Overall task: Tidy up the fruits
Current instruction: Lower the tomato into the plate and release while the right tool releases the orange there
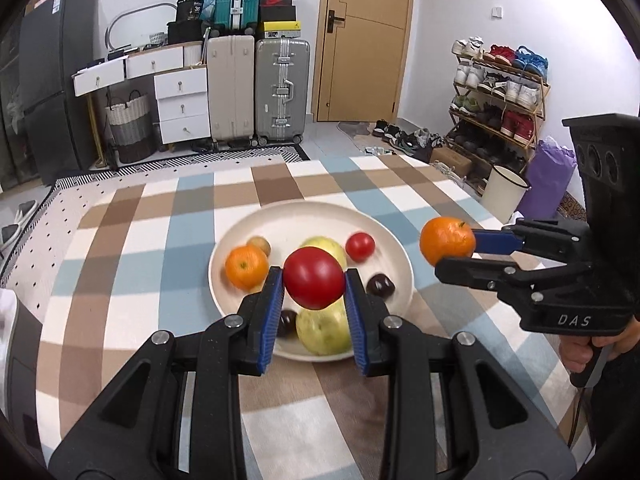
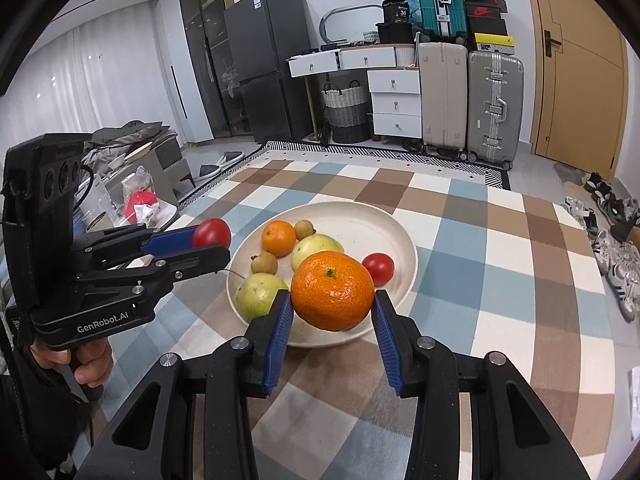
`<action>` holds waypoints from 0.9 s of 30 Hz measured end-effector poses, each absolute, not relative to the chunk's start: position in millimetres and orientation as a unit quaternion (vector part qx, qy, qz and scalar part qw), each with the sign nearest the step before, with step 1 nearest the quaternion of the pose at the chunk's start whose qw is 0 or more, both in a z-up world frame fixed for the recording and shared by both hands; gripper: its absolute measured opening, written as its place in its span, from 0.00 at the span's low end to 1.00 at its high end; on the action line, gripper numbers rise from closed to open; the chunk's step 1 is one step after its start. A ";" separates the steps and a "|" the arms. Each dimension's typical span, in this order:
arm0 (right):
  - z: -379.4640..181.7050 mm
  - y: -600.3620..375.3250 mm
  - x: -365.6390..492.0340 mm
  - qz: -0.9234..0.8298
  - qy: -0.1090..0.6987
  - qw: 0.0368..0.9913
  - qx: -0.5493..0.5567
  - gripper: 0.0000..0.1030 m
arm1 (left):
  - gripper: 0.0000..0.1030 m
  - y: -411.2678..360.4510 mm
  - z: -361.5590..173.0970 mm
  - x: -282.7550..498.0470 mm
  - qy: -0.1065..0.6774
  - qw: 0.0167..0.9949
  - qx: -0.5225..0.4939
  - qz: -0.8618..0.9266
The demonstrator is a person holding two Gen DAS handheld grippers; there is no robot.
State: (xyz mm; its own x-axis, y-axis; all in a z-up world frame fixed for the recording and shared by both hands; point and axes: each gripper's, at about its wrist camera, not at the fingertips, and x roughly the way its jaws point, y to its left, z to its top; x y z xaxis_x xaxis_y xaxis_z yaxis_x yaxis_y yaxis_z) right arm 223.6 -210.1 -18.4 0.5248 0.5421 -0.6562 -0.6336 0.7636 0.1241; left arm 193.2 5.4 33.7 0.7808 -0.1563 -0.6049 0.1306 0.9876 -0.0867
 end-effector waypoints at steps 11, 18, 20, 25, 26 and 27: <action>-20.3 -189.2 259.7 0.337 0.360 0.868 -0.057 0.40 | 0.27 16.8 32.9 241.8 0.327 0.943 -0.014 -0.057; -20.3 -182.9 285.6 0.327 0.362 0.871 -0.057 0.40 | 0.27 22.8 24.4 268.6 0.331 0.942 -0.021 -0.055; -20.8 -179.7 290.9 0.323 0.362 0.872 -0.065 0.40 | 0.27 24.7 21.1 277.7 0.335 0.940 -0.023 -0.055; -24.2 -175.5 304.9 0.323 0.366 0.870 -0.065 0.40 | 0.27 29.9 17.7 298.2 0.339 0.939 -0.016 -0.050; -25.0 -175.2 308.1 0.323 0.367 0.870 -0.063 0.40 | 0.27 30.8 16.9 301.5 0.339 0.940 -0.014 -0.047; -25.6 -175.0 311.3 0.322 0.368 0.870 -0.062 0.40 | 0.27 31.7 16.0 304.7 0.339 0.940 -0.013 -0.045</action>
